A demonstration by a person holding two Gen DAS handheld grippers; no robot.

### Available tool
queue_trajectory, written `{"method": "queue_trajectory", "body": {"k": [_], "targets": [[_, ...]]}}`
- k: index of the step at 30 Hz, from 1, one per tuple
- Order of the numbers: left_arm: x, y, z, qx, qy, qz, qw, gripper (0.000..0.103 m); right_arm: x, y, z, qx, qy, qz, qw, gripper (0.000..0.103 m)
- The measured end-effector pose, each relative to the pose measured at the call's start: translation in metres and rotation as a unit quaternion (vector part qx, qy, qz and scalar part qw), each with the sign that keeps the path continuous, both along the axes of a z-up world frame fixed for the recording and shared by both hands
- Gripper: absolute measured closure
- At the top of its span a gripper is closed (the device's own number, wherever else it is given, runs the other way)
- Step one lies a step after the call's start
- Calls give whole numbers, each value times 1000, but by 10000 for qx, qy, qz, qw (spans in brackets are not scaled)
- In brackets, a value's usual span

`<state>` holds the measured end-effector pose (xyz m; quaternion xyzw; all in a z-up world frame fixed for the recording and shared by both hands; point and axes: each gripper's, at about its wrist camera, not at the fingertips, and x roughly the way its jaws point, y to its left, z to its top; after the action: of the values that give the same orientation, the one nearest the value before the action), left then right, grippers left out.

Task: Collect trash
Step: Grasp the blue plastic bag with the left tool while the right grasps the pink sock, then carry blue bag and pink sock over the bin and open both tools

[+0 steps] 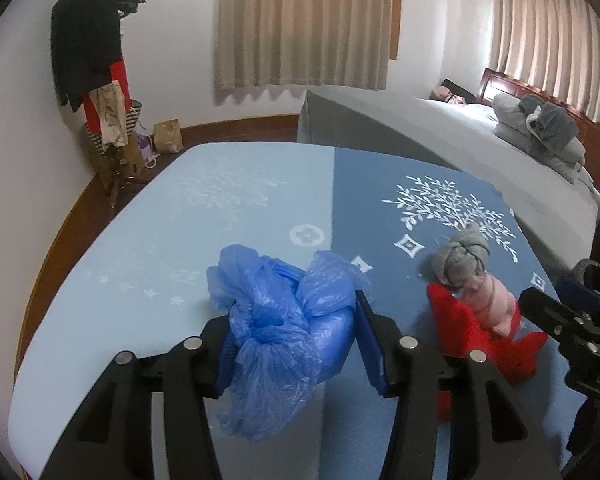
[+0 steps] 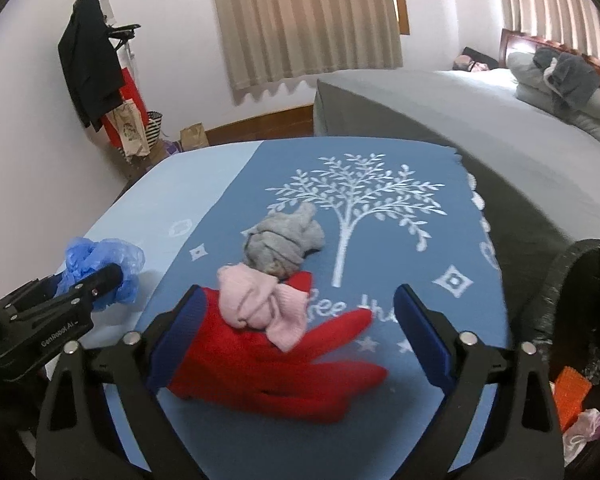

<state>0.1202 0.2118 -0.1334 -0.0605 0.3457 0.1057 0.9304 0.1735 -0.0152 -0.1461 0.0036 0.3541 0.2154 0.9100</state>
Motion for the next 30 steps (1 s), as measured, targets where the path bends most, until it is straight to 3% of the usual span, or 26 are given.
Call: {"method": "queue_trajectory", "body": {"k": [8, 14, 16, 19, 30], "targets": [[-1, 12, 0, 0, -11, 83, 10000, 52, 10, 19, -10, -108, 272, 180, 9994, 34], [-2, 11, 0, 22, -20, 60, 10000, 52, 12, 29, -19, -166, 497, 423, 9977, 53], [-3, 11, 0, 25, -23, 52, 10000, 52, 11, 31, -20, -135, 537, 538, 9970, 65], [-4, 9, 2, 37, -41, 40, 10000, 52, 8, 30, -16, -81, 523, 590, 9969, 69], [-7, -11, 22, 99, -268, -126, 9995, 52, -10, -3, 21, 162, 168, 437, 9988, 69]]}}
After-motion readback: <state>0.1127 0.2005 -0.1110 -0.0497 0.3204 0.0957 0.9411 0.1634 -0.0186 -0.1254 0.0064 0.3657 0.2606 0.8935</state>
